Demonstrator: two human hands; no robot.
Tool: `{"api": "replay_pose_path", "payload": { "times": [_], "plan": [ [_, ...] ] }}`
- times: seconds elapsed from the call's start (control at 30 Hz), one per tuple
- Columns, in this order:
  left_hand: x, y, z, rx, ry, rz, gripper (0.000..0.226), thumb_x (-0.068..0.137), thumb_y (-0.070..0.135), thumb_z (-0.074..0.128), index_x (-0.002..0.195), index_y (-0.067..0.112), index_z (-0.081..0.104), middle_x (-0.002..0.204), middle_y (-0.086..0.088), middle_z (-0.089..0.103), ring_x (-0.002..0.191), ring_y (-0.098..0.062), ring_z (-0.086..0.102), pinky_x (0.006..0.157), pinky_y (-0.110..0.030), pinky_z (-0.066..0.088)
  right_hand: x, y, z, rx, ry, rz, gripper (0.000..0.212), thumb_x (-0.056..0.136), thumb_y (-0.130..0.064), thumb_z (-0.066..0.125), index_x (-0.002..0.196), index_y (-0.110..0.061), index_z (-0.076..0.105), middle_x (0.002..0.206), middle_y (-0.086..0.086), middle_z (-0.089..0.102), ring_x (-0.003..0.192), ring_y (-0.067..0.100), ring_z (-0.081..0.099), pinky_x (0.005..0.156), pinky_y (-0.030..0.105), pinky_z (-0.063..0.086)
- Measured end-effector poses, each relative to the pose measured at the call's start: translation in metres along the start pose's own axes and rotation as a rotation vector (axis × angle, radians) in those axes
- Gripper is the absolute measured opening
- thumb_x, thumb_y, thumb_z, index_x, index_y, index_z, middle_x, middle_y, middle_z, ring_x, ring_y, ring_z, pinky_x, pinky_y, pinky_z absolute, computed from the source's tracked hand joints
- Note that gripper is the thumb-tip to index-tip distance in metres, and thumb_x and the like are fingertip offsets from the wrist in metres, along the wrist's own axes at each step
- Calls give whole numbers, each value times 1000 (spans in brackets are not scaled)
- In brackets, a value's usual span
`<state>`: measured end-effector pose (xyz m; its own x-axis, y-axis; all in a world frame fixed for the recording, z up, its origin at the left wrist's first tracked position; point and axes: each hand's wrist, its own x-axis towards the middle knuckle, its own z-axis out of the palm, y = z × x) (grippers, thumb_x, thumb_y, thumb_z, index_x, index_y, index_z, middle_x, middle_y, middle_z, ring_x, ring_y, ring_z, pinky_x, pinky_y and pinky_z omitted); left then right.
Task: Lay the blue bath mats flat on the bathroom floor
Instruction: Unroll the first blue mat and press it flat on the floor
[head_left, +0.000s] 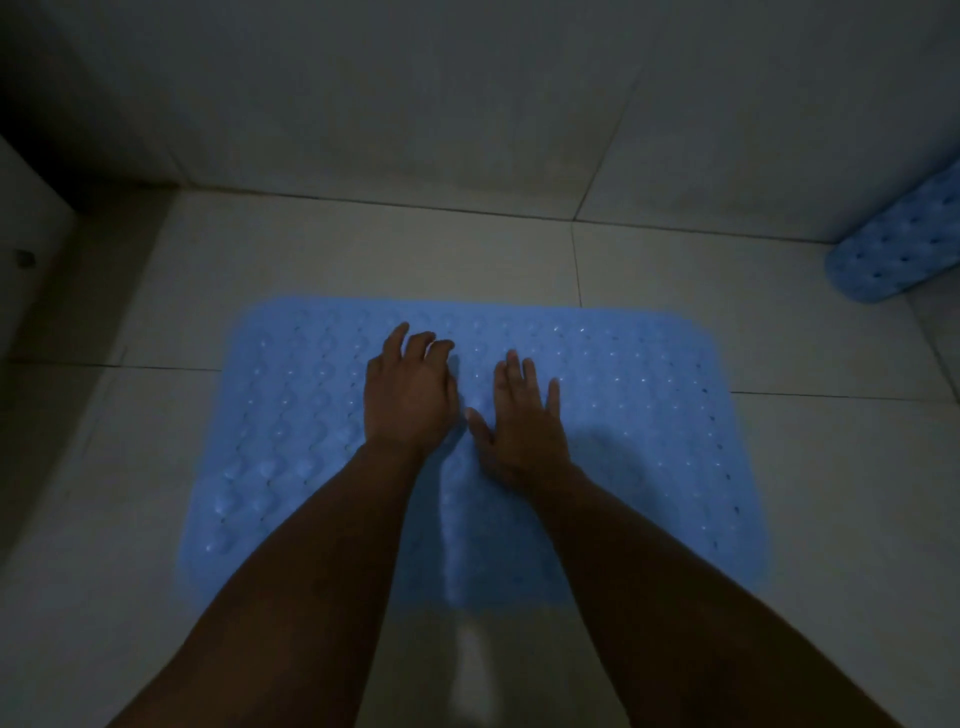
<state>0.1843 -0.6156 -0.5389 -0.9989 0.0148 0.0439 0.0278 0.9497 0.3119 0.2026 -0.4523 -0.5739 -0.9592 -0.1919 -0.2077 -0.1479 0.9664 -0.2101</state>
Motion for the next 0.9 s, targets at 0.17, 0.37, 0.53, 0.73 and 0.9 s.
{"api": "replay_pose_path", "payload": {
  "times": [0.17, 0.37, 0.53, 0.73, 0.9],
  "plan": [
    [-6, -21, 12, 48, 37, 55, 54, 92, 35, 32, 135, 20, 61, 147, -7, 54, 151, -34, 30, 111, -55, 35, -1, 3, 14, -79, 140, -3, 88, 97, -69, 23, 159, -8, 10, 169, 10, 2, 156, 24, -1, 123, 58, 5],
    [-10, -17, 19, 59, 57, 84, 54, 95, 36, 33, 138, 18, 59, 153, -9, 49, 153, -36, 23, 119, -57, 26, 1, 2, 5, 10, -7, 4, 88, 96, -70, 20, 160, -13, 0, 169, 4, -10, 155, 20, -11, 123, 55, -7],
    [0, -5, 9, 30, 23, 76, 59, 97, 38, 26, 143, 15, 56, 155, -11, 47, 154, -37, 22, 118, -56, 27, 42, 12, -64, 239, -372, 63, 67, 103, -57, 30, 152, -11, 39, 165, 11, 24, 151, 27, 26, 123, 43, 20],
    [-10, 25, 50, 84, -297, 158, 85, 94, 74, 11, 163, 24, 14, 171, -10, 2, 157, -36, -9, 124, -60, -2, 62, 36, -100, 374, -5, 54, 45, 101, -46, 47, 130, -18, 66, 137, 6, 63, 129, 26, 56, 111, 39, 43],
    [-23, 26, 70, 169, -151, 178, 88, 95, 79, 18, 163, 24, 11, 171, -13, 0, 156, -37, -11, 123, -64, -1, 67, 52, -79, 353, 176, -53, 49, 96, -50, 41, 121, -19, 70, 123, 5, 70, 118, 27, 62, 102, 43, 49]
  ]
}}
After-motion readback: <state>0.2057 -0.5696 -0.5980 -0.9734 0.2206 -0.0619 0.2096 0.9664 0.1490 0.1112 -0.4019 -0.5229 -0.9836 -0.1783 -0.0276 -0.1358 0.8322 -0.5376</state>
